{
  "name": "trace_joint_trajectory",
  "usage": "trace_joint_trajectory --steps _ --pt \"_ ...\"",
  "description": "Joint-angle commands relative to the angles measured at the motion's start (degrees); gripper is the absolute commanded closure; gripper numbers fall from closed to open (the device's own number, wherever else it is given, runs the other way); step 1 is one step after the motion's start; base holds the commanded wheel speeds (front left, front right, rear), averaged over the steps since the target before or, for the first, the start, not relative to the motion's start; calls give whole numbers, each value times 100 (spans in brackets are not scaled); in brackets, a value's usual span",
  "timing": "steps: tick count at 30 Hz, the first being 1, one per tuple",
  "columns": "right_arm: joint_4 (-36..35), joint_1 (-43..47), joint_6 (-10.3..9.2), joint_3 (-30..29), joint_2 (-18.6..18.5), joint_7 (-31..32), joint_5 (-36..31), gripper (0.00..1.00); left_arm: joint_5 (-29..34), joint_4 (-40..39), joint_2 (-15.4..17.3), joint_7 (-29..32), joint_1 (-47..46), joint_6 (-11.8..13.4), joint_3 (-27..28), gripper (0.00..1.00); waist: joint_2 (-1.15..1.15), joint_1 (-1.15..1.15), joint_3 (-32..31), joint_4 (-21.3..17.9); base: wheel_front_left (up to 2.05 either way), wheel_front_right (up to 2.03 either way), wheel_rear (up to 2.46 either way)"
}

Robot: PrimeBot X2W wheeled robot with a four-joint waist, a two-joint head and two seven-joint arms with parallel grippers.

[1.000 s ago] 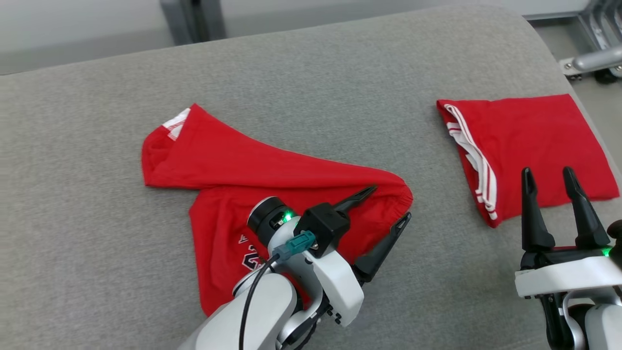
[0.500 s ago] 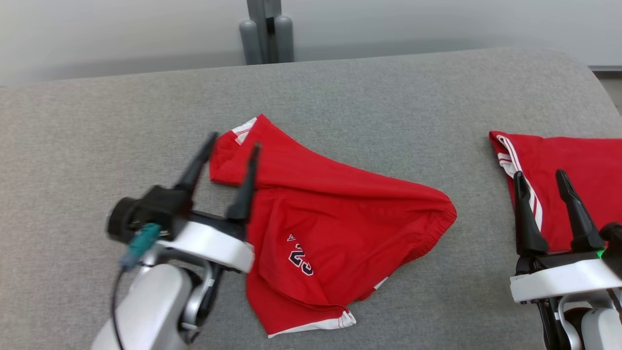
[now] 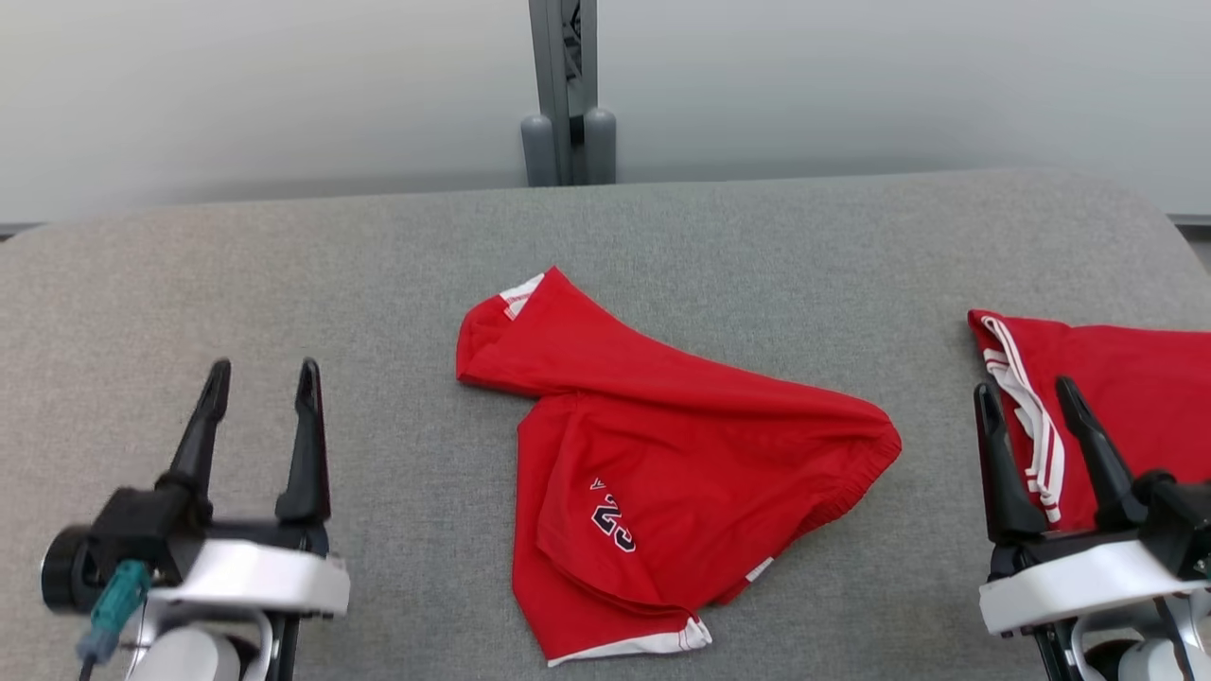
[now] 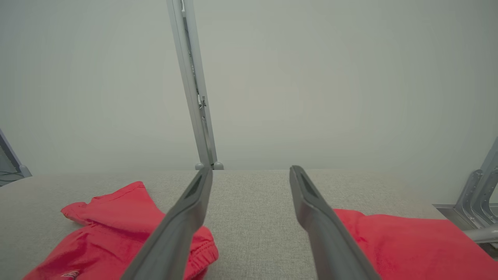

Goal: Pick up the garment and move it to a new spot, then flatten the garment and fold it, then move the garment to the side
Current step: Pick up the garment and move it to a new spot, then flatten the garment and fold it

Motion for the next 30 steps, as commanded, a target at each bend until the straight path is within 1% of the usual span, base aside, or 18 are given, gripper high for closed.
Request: trace_joint_trajectory --steps 1,8,10,14,20,30 --pt "-63 136 2 -30 -32 44 -30 0 93 -127 93 -34 224 62 64 0 0 0 -142 -8 0 0 0" --pt "-207 488 2 -119 -35 165 -48 0 237 -516 168 45 800 229 19 0 0 0 -328 -52 0 0 0" --pt "-248 586 2 -163 -33 166 0 0 249 -616 187 100 886 305 13 0 0 0 -355 -54 0 0 0" --pt "-280 713 2 -212 -31 171 53 0 238 -694 225 148 1008 360 30 0 0 0 -387 -61 0 0 0" --pt "-362 814 2 -207 -33 218 103 0 201 -794 284 232 1101 426 58 0 0 0 -409 -93 0 0 0" --pt "-399 755 2 -171 -32 237 127 0 219 -877 314 337 1017 448 -10 0 0 0 -376 -63 0 0 0"
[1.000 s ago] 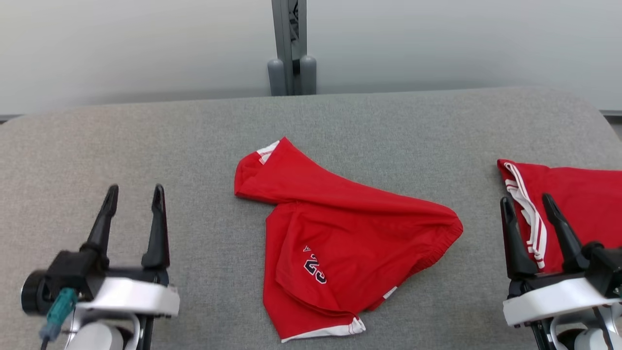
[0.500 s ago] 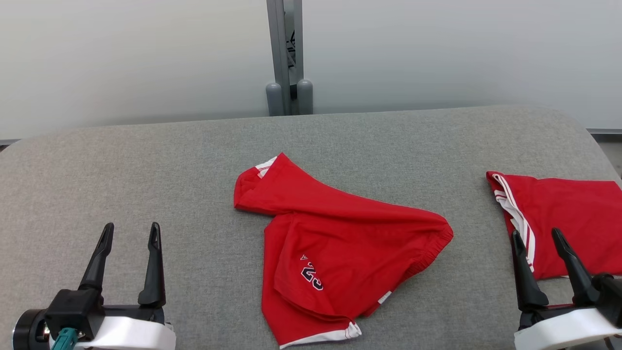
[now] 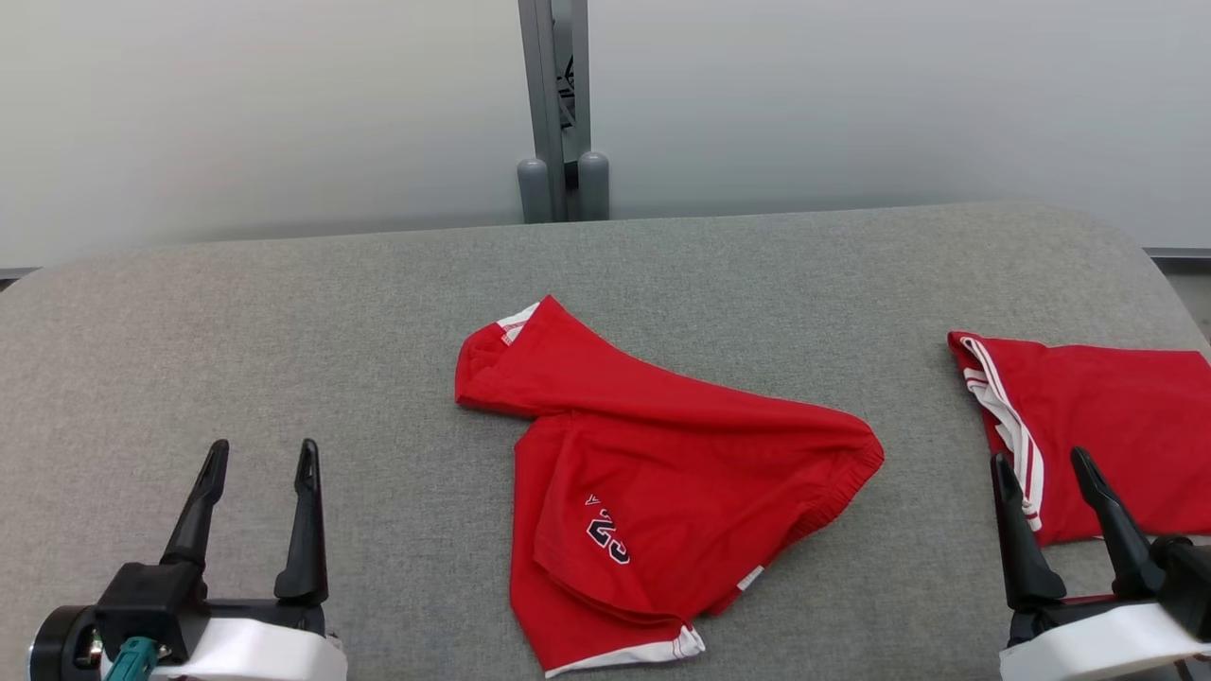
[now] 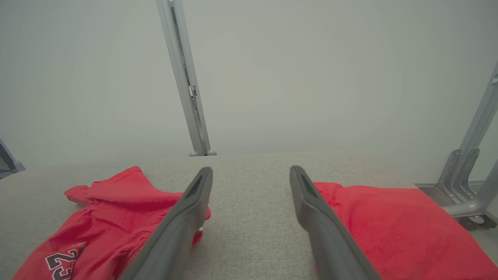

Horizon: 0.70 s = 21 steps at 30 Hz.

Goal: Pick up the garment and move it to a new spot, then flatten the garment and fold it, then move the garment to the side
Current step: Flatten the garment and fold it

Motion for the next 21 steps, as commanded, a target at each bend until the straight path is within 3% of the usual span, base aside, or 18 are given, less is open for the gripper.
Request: trace_joint_trajectory --steps 1,9,14,21 --pt "-41 -44 2 -7 -31 7 22 0 12 -16 52 65 -68 5 -40 0 0 0 12 10 0 0 0" --pt "-47 -130 2 65 -31 14 10 0 -318 141 -148 1196 -45 -512 -908 0 0 0 184 47 0 0 0" --pt "-28 -246 2 135 -31 -35 34 0 -647 633 -332 1819 66 -939 -1459 0 0 0 339 -6 0 0 0" --pt "26 -387 2 189 -32 -102 79 0 -1011 1539 -646 1771 -293 -1468 -1635 0 0 0 550 -89 0 0 0"
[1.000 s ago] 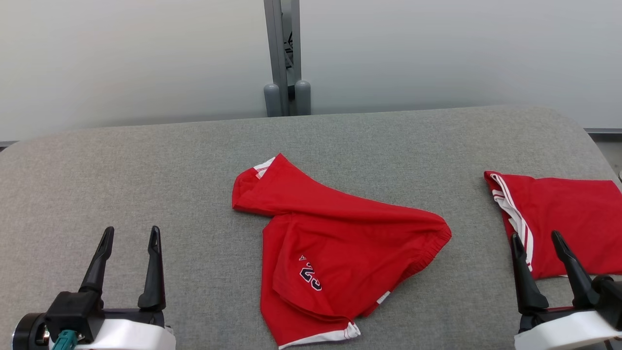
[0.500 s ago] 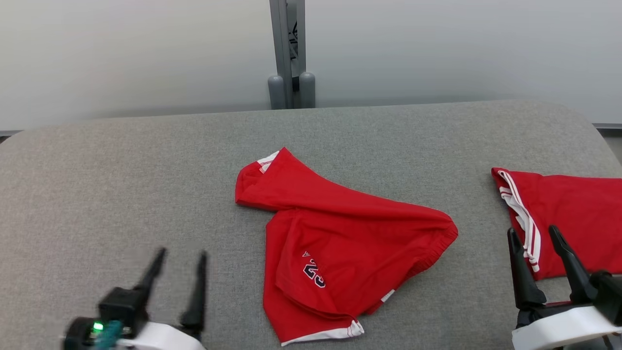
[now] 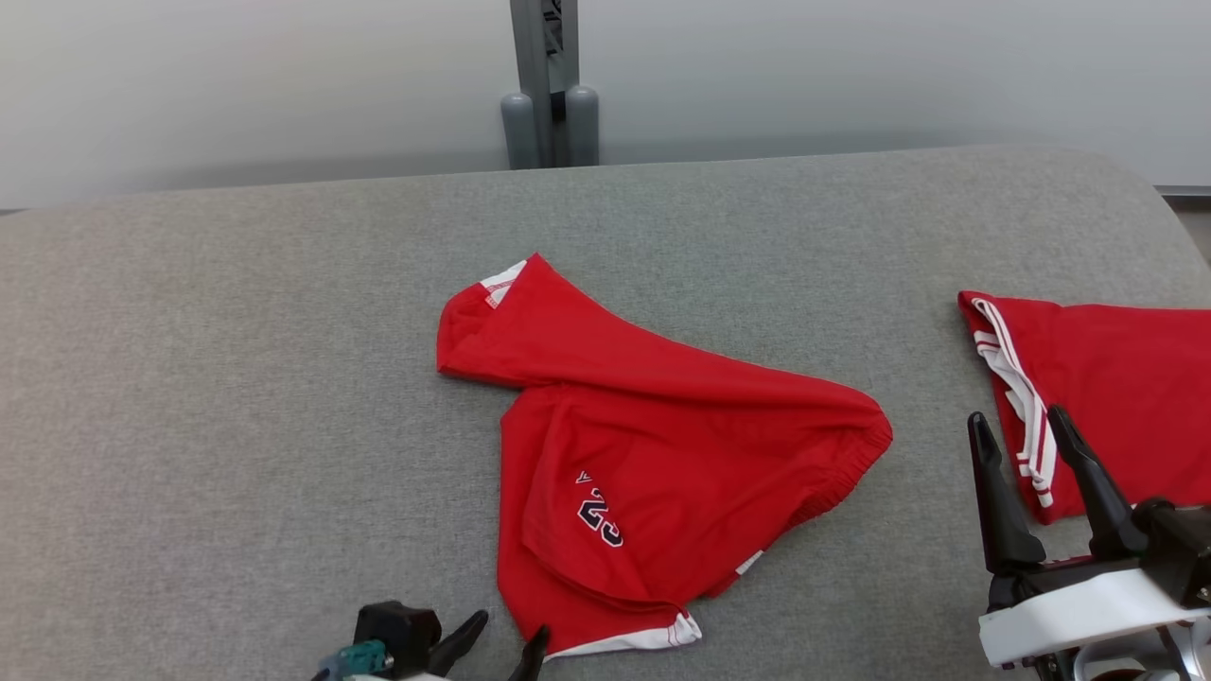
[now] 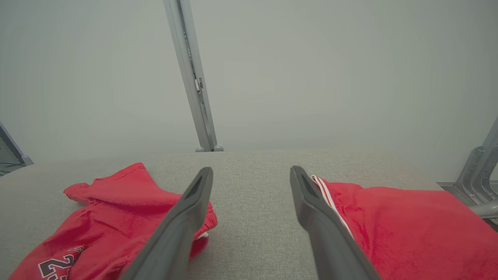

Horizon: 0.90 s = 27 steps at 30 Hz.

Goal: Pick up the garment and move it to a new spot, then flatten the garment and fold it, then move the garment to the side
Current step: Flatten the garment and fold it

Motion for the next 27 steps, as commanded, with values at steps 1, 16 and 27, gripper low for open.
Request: trace_joint_trajectory --steps 1,16,27 --pt "-1 -48 2 2 -32 -39 41 0 -109 162 -68 -86 -177 -125 27 0 0 0 65 -64 0 0 0" --pt "137 -123 2 -198 -30 -126 48 0 -77 859 -205 -654 -794 -283 173 100 0 0 197 -205 0 0 0" --pt "199 -101 2 -505 -34 -163 -5 0 102 -1318 635 -8 42 420 346 100 0 0 32 485 0 0 0"
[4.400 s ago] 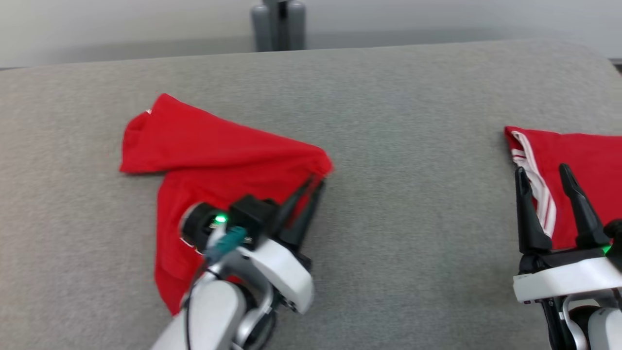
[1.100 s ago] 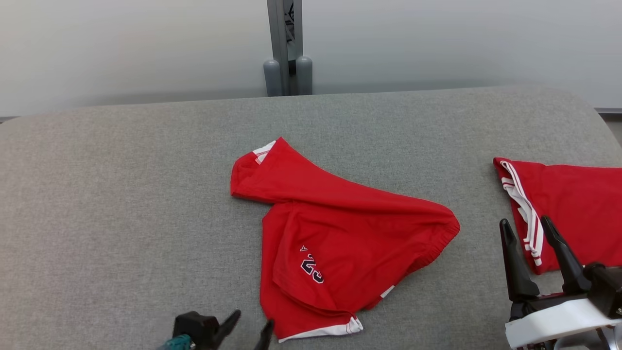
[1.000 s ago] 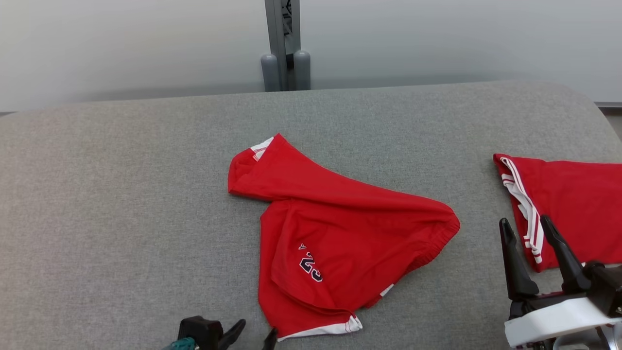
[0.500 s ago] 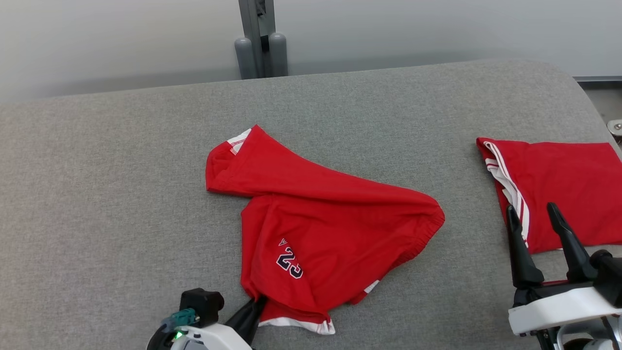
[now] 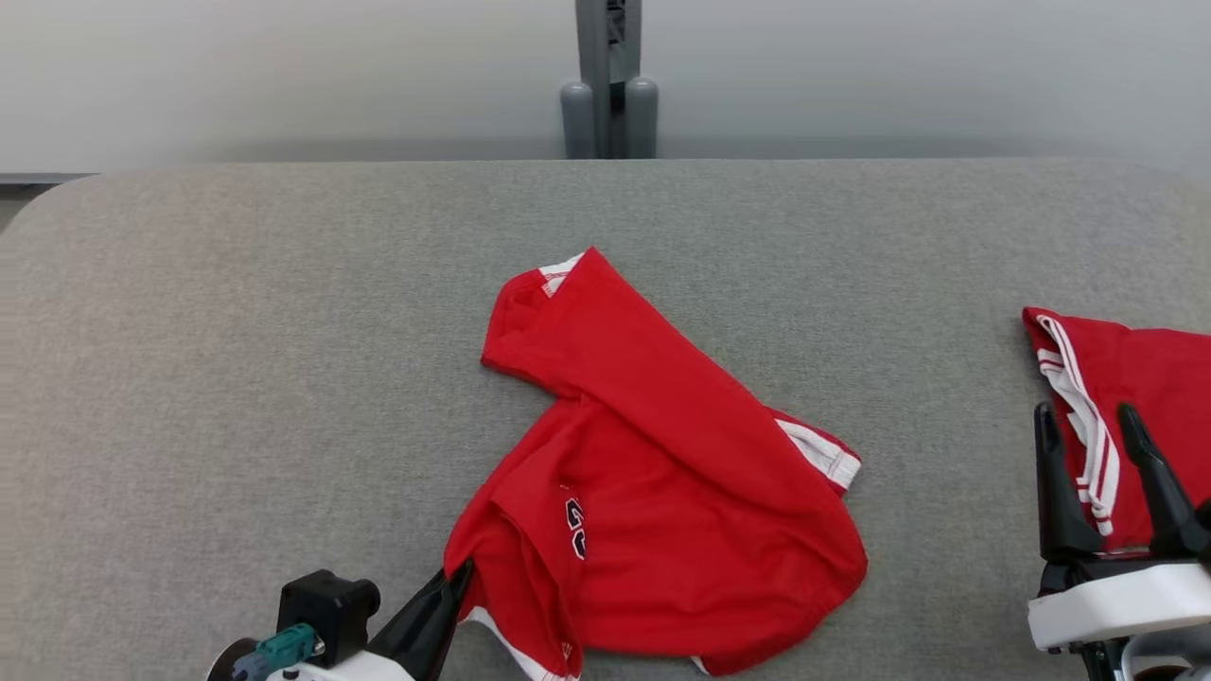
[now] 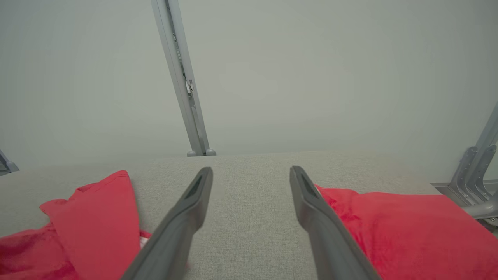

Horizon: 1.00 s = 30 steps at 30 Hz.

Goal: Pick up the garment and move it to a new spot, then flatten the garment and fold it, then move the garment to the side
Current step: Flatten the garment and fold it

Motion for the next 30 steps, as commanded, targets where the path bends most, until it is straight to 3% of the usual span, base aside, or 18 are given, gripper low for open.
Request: trace_joint_trajectory --steps 1,5,10,22,24,25,26,27,28,30 --pt "1 2 2 -27 -31 -37 -1 0 2 -171 61 59 78 64 23 100 0 0 -56 171 0 0 0" --pt "3 -2 2 -78 -31 -30 27 0 -18 -1353 410 390 504 425 217 100 0 0 -102 416 0 0 0" --pt "59 -68 2 39 -32 -49 68 0 -198 -1523 490 439 424 454 453 100 0 0 -113 343 0 0 0" --pt "173 -141 2 194 -33 -72 150 0 -570 353 48 -88 -749 -87 696 100 0 0 11 -331 0 0 0" --pt "221 -163 2 223 -33 -96 164 0 -647 1033 -134 -288 -1076 -206 731 100 0 0 44 -474 0 0 0" --pt "239 -166 2 241 -30 -100 173 0 -688 1255 -214 -351 -1162 -256 735 95 0 0 48 -508 0 0 0" --pt "251 -173 2 249 -31 -106 178 0 -690 1458 -288 -438 -1244 -298 732 67 0 0 58 -536 0 0 0" --pt "265 -185 2 261 -30 -113 181 0 -709 1630 -371 -578 -1340 -343 750 18 0 0 57 -565 0 0 0" --pt "273 -189 2 264 -31 -111 184 0 -717 1796 -441 -676 -1416 -384 739 0 0 0 54 -582 0 0 0" --pt "275 -199 2 262 -32 -112 184 0 -663 2057 -543 -922 -1563 -433 748 0 0 0 57 -606 0 0 0"
